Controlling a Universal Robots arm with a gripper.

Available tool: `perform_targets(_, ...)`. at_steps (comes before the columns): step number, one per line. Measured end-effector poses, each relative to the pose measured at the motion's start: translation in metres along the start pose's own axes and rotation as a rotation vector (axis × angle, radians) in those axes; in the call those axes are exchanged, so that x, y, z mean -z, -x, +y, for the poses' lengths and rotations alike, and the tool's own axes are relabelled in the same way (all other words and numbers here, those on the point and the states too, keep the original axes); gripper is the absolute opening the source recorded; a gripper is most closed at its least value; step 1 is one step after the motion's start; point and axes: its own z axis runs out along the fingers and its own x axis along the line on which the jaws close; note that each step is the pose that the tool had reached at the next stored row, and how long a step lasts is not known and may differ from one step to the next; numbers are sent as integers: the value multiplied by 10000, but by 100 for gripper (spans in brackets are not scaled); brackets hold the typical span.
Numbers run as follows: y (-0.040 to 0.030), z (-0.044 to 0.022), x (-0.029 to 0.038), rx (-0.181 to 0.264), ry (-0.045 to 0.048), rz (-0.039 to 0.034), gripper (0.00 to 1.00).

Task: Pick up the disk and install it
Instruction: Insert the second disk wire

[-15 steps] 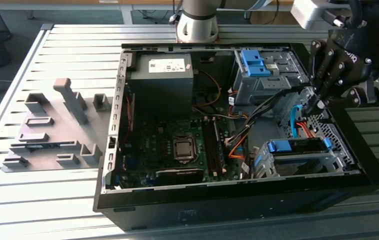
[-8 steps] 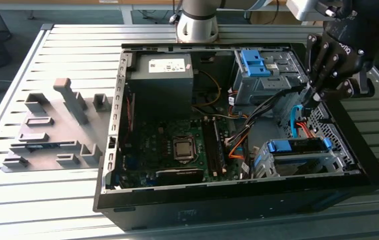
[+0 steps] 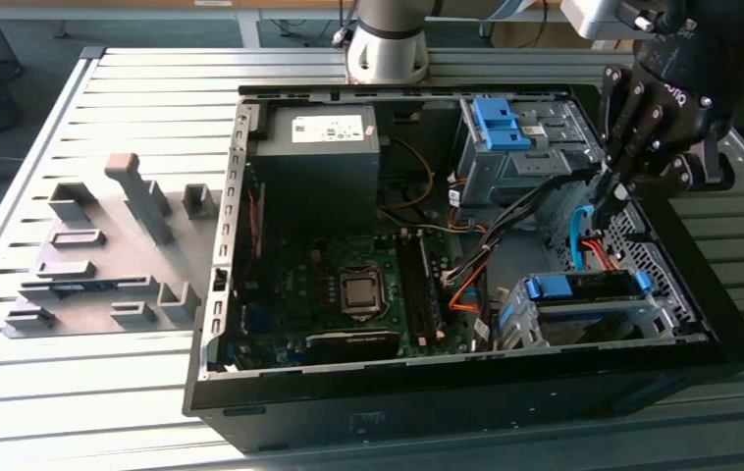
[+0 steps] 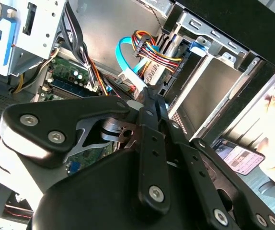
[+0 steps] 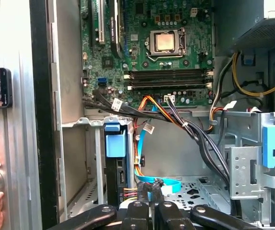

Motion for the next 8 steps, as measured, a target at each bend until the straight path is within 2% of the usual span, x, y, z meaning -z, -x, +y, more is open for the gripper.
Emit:
perform_targets(1, 1, 0, 0, 1, -1, 38, 17)
perform_targets(3, 3, 5, -1, -7, -3, 68, 17)
perform_targets(7, 4, 8, -13, -33, 0, 75, 18)
perform_targets(8, 6, 10, -17, -44, 3, 75, 25)
